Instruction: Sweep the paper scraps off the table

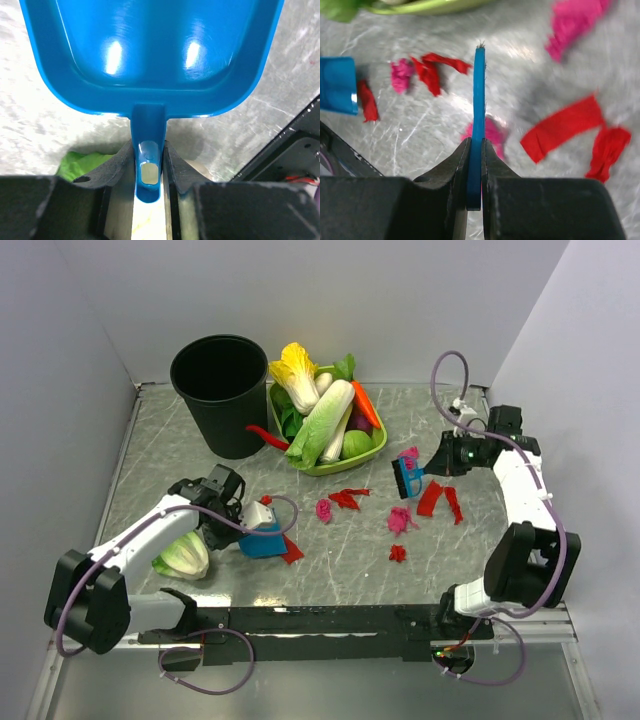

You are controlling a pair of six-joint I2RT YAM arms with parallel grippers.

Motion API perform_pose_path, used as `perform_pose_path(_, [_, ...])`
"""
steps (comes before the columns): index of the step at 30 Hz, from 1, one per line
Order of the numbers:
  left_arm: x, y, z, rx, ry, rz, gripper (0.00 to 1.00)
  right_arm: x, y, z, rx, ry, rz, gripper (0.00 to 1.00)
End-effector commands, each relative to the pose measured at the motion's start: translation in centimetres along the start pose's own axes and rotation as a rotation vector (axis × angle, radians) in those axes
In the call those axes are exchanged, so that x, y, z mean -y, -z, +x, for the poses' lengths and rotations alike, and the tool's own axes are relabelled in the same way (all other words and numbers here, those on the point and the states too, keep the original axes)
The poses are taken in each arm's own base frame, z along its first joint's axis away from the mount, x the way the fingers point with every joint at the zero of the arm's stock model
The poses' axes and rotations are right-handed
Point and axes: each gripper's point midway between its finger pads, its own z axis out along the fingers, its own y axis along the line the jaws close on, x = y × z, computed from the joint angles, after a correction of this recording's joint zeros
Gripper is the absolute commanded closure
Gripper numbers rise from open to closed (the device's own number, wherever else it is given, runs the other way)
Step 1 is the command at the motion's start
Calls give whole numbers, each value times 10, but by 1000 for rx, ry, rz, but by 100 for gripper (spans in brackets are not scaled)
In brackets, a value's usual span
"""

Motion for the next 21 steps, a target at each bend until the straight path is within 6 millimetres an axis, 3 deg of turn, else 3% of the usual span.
perform_pose_path(1, [-10,12,-19,96,-6,-61,99,-44,12,7,-6,175,-111,100])
perform_pose_path(8, [-10,13,-2,12,-49,-60,99,-96,-18,25,-78,298,-249,100])
perform_pose_path(13, [-7,20,5,-11,-65,-67,99,-125,-44,32,-157,142,-382,100])
perform_pose_path(15, [-6,20,8,-20,-64,-67,99,-127,-58,33,-173,76,-379,100])
perform_pose_path(21, [-11,25,5,-24,-49,-83,99,-102,-90,25,-203,-114,-268,100])
